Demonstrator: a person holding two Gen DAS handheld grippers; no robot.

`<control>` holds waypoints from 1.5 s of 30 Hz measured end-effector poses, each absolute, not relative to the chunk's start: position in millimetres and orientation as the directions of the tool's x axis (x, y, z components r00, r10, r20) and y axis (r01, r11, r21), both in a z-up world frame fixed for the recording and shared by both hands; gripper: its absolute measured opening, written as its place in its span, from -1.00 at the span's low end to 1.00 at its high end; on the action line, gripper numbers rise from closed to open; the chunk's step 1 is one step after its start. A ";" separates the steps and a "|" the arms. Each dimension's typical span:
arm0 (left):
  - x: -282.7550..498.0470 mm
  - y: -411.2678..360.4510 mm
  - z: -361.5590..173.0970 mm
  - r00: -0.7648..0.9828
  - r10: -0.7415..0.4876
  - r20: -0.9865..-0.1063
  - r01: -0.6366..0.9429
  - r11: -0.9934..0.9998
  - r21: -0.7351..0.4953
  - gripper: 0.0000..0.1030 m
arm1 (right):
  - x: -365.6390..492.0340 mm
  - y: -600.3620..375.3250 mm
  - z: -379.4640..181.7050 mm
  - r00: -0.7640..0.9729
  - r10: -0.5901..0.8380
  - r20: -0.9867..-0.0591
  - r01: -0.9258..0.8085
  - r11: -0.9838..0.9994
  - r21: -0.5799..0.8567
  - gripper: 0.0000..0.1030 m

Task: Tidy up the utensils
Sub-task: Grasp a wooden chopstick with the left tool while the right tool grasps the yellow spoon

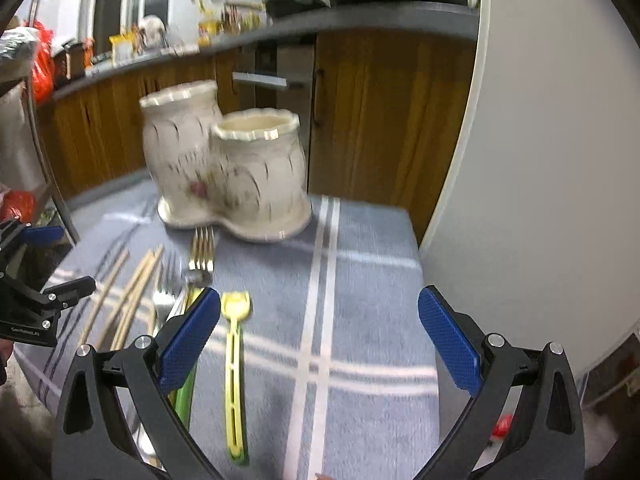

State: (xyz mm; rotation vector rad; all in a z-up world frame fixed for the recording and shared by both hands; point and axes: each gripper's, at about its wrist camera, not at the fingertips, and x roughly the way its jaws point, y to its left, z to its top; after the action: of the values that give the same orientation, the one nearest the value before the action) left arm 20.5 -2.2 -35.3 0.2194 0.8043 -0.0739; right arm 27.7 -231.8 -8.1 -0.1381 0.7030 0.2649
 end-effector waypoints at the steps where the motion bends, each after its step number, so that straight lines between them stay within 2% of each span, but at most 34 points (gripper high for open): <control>1: 20.3 -2.0 -34.9 0.691 0.026 -0.723 0.145 0.974 0.174 0.90 | 28.4 -231.2 -9.8 0.721 0.201 -0.663 -0.296 0.955 -0.032 0.90; 6: 22.0 0.3 -42.5 0.639 0.026 -0.769 0.144 0.978 0.153 0.90 | 31.2 -219.2 -18.8 0.664 0.220 -0.715 -0.338 0.941 -0.024 0.88; 15: 18.0 -5.5 -55.3 0.571 0.019 -0.821 0.148 0.981 0.125 0.82 | 34.2 -204.7 -46.7 0.526 0.243 -0.815 -0.389 0.921 0.024 0.47; 23: 23.8 0.9 -52.2 0.525 -0.060 -0.849 0.127 0.992 0.008 0.29 | 31.7 -196.8 -48.9 0.505 0.252 -0.825 -0.441 0.898 0.005 0.13; 25: 24.1 0.6 -50.6 0.514 -0.068 -0.855 0.124 0.992 -0.004 0.25 | 32.7 -194.6 -50.5 0.498 0.253 -0.830 -0.450 0.893 0.003 0.06; 28: 26.9 -4.9 -52.1 0.514 -0.041 -0.857 0.133 0.991 0.033 0.21 | 34.3 -191.9 -51.5 0.480 0.265 -0.836 -0.460 0.888 0.018 0.06; 37: 25.0 -7.4 -50.3 0.497 -0.086 -0.864 0.167 0.986 -0.002 0.19 | 35.2 -189.4 -60.4 0.436 0.278 -0.856 -0.485 0.874 0.036 0.06; 38: 24.8 -8.7 -50.9 0.500 -0.080 -0.862 0.174 0.985 0.010 0.19 | 35.2 -189.3 -60.7 0.442 0.277 -0.853 -0.486 0.873 0.031 0.03; 39: 25.1 -9.1 -51.1 0.503 -0.079 -0.861 0.177 0.984 0.013 0.18 | 35.4 -189.0 -60.3 0.448 0.271 -0.852 -0.484 0.875 0.023 -0.12; 40: 25.6 -9.9 -51.4 0.505 -0.079 -0.859 0.177 0.984 0.014 0.15 | 36.3 -188.9 -59.7 0.449 0.272 -0.851 -0.484 0.875 0.024 -0.31; 42: 28.7 -10.6 -51.4 0.517 -0.069 -0.853 0.176 0.984 0.027 -0.06 | 37.9 -188.8 -59.2 0.451 0.276 -0.848 -0.486 0.873 0.025 -0.51; 44: 32.1 -10.9 -51.1 0.528 -0.063 -0.847 0.178 0.983 0.038 -0.43 | 37.8 -187.3 -59.1 0.453 0.279 -0.847 -0.495 0.869 0.021 -0.62; 45: 33.6 -10.9 -51.2 0.533 -0.060 -0.844 0.181 0.982 0.045 -0.48 | 37.4 -186.4 -59.0 0.452 0.283 -0.846 -0.499 0.866 0.022 -0.68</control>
State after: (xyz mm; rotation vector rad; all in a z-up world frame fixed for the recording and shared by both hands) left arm 33.6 -10.9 -51.2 0.1323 0.9986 -0.1438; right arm 37.4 -186.4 -59.0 -0.2436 0.9905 0.4886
